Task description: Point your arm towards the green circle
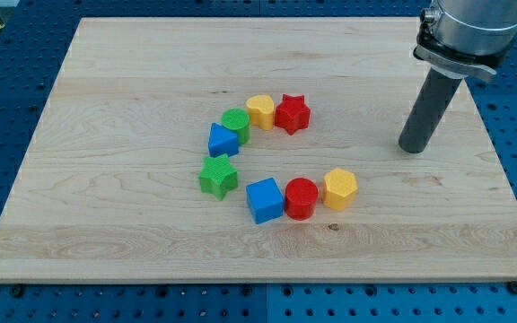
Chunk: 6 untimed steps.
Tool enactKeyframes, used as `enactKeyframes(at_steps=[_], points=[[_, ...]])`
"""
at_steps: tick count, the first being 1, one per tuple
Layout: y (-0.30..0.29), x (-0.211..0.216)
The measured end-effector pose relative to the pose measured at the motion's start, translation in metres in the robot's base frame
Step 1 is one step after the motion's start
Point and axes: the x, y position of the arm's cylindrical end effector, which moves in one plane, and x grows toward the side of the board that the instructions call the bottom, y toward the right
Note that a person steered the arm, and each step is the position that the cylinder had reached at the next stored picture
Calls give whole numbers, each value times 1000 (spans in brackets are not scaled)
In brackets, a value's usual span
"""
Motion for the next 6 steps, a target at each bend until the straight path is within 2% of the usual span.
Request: enactKeyframes(at_steps=[1, 2, 3, 4, 5, 6], points=[[0, 0], [-32, 1], [-103, 3], [-146, 3], [-158, -4], [-194, -17]])
